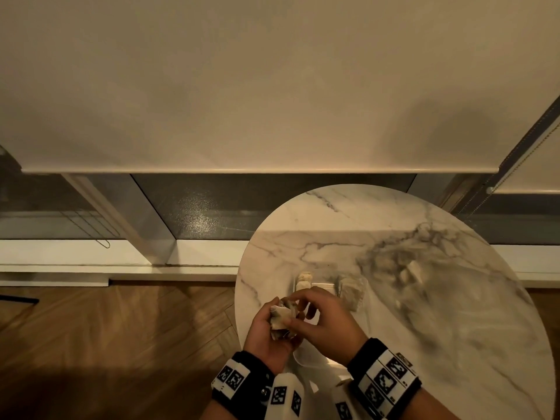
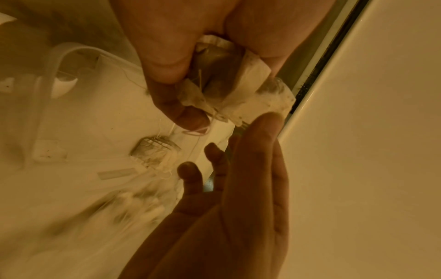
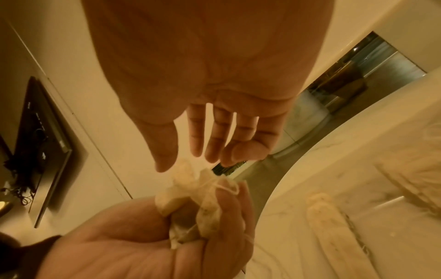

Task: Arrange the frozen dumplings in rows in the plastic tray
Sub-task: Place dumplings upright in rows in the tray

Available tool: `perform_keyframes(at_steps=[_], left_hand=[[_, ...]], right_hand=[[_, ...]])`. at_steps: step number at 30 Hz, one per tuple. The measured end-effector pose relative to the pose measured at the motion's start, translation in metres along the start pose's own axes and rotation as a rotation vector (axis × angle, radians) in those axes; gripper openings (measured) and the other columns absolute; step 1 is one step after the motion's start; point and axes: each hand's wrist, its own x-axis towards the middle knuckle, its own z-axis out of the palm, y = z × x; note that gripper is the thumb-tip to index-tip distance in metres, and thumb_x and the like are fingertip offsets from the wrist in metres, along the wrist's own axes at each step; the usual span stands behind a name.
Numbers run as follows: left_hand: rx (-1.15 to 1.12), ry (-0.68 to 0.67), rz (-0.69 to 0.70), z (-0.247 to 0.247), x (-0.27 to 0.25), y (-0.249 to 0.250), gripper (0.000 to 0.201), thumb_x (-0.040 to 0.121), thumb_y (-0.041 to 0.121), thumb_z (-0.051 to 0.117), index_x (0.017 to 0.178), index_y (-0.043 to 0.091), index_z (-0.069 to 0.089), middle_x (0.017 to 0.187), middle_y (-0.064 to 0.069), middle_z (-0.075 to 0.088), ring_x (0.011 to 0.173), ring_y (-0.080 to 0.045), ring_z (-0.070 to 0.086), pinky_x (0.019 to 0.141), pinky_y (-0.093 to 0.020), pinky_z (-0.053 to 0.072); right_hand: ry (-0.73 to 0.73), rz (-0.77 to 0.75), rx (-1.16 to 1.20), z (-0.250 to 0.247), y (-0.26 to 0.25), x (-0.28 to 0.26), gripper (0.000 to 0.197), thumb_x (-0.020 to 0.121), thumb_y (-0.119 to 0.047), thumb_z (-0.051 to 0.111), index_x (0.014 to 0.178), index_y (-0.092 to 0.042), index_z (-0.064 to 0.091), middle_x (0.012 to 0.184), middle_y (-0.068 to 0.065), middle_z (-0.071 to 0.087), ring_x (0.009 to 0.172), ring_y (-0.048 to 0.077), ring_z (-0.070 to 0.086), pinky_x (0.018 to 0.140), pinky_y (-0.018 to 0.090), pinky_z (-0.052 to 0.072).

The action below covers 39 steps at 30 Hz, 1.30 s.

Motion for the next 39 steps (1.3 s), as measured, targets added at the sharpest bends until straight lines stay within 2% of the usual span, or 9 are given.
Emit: perform_keyframes(at_steps=[2, 4, 11, 18, 22, 26, 28, 33, 39], left_hand=[[0.019, 0.007, 0.003, 0.003, -0.001, -0.002, 0.045, 0.094, 0.037, 0.053, 0.126, 0.006, 0.062, 0.12, -0.019, 0.065, 0.126, -0.032, 0.055, 0.103, -0.043, 0.039], [0.028, 0.012, 0.014, 0.006, -0.001, -0.004, 0.045, 0.093, 0.037, 0.055, 0.125, 0.007, 0.062, 0.122, -0.018, 0.065, 0.125, -0.031, 0.056, 0.096, -0.04, 0.044], [0.017, -0.015, 0.012, 0.004, -0.002, -0.001, 0.044, 0.091, 0.031, 0.057, 0.123, 0.002, 0.065, 0.103, -0.015, 0.068, 0.073, -0.021, 0.063, 0.058, -0.03, 0.05], [-0.119, 0.061, -0.079, -0.014, 0.006, 0.007, 0.025, 0.081, 0.029, 0.063, 0.098, 0.01, 0.062, 0.09, -0.013, 0.061, 0.071, -0.026, 0.063, 0.059, -0.034, 0.055], [-0.116, 0.105, -0.059, -0.014, 0.001, 0.01, 0.018, 0.08, 0.027, 0.062, 0.083, 0.009, 0.065, 0.078, -0.013, 0.066, 0.063, -0.025, 0.066, 0.053, -0.031, 0.055], [-0.13, 0.111, -0.054, -0.019, 0.002, 0.014, 0.019, 0.078, 0.027, 0.063, 0.088, 0.01, 0.064, 0.084, -0.011, 0.065, 0.068, -0.025, 0.066, 0.053, -0.029, 0.054], [-0.139, 0.121, -0.052, -0.021, 0.003, 0.015, 0.02, 0.078, 0.027, 0.063, 0.088, 0.01, 0.064, 0.086, -0.01, 0.065, 0.072, -0.025, 0.065, 0.053, -0.029, 0.054], [-0.164, 0.127, -0.049, -0.022, 0.001, 0.017, 0.019, 0.079, 0.027, 0.062, 0.088, 0.011, 0.064, 0.085, -0.01, 0.066, 0.071, -0.025, 0.066, 0.052, -0.029, 0.054], [-0.187, 0.138, -0.026, -0.027, 0.0, 0.022, 0.019, 0.079, 0.026, 0.063, 0.089, 0.01, 0.064, 0.087, -0.011, 0.065, 0.071, -0.025, 0.066, 0.052, -0.029, 0.054]], right_hand=[[0.028, 0.003, -0.007, 0.003, -0.002, 0.002, 0.028, 0.082, -0.057, 0.068, 0.1, -0.035, 0.07, 0.089, -0.013, 0.06, 0.082, 0.006, 0.056, 0.072, 0.021, 0.049], [0.043, 0.002, 0.015, 0.006, -0.003, 0.004, 0.024, 0.084, -0.055, 0.068, 0.092, -0.033, 0.073, 0.086, -0.012, 0.061, 0.082, 0.006, 0.057, 0.072, 0.024, 0.05], [0.075, 0.111, 0.35, -0.002, -0.004, 0.012, 0.008, 0.087, -0.025, 0.075, 0.079, -0.024, 0.074, 0.081, -0.002, 0.068, 0.078, 0.013, 0.065, 0.061, 0.027, 0.053], [0.253, 0.312, 0.72, -0.024, 0.01, 0.023, 0.008, 0.093, -0.007, 0.065, 0.092, 0.001, 0.065, 0.082, 0.022, 0.071, 0.073, 0.023, 0.067, 0.064, 0.036, 0.058], [0.264, 0.49, 0.538, -0.026, 0.05, 0.029, 0.012, 0.095, -0.017, 0.065, 0.091, -0.007, 0.07, 0.081, 0.011, 0.074, 0.078, 0.024, 0.071, 0.063, 0.031, 0.058], [-0.076, 0.49, 0.112, -0.018, 0.083, 0.031, 0.011, 0.091, -0.023, 0.07, 0.085, -0.019, 0.078, 0.071, -0.01, 0.069, 0.069, 0.003, 0.062, 0.064, 0.017, 0.051], [-0.105, 0.478, 0.083, -0.012, 0.088, 0.033, 0.009, 0.09, -0.022, 0.071, 0.085, -0.022, 0.079, 0.073, -0.013, 0.07, 0.069, 0.001, 0.062, 0.067, 0.017, 0.05], [-0.139, 0.509, -0.012, 0.004, 0.099, 0.044, 0.009, 0.092, -0.022, 0.069, 0.084, -0.024, 0.073, 0.079, -0.006, 0.071, 0.074, 0.007, 0.065, 0.075, 0.025, 0.057], [-0.253, 0.617, 0.063, 0.02, 0.108, 0.053, 0.008, 0.095, -0.016, 0.063, 0.09, -0.018, 0.068, 0.086, 0.005, 0.069, 0.075, 0.015, 0.066, 0.066, 0.028, 0.06]])
